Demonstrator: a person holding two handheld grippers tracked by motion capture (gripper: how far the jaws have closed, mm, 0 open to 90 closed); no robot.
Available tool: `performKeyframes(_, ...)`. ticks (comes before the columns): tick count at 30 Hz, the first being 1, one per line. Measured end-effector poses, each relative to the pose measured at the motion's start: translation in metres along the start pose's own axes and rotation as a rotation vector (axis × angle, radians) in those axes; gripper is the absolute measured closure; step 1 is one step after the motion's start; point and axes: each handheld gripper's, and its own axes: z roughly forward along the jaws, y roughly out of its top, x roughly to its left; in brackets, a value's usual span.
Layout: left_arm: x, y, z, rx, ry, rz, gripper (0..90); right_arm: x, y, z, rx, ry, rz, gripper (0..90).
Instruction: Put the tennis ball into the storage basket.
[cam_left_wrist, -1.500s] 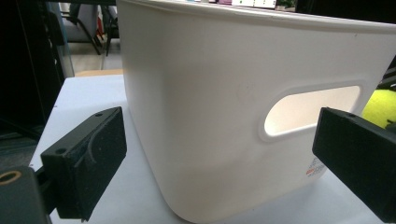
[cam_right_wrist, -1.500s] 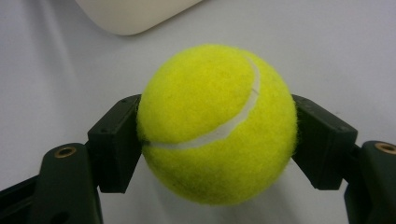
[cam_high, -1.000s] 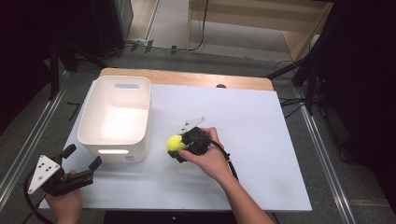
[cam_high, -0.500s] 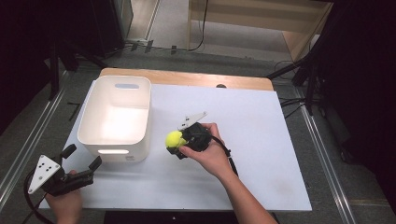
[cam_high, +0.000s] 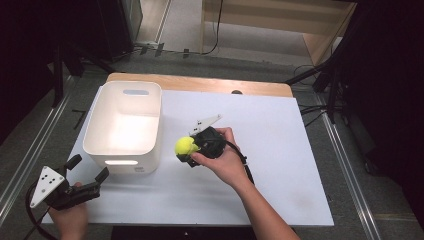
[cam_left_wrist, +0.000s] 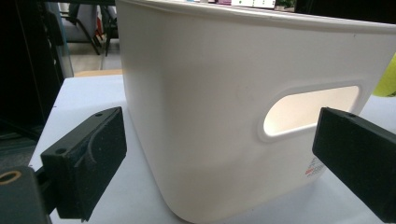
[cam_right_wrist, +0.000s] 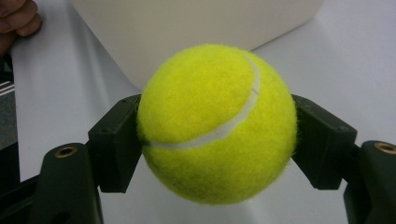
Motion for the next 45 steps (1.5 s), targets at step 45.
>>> performKeyframes(45,0.001,0.0,0.0,0.0,-0.005,-0.002,2.8,0.002,0.038,-0.009,-0.047,0.072,-0.045,24.1)
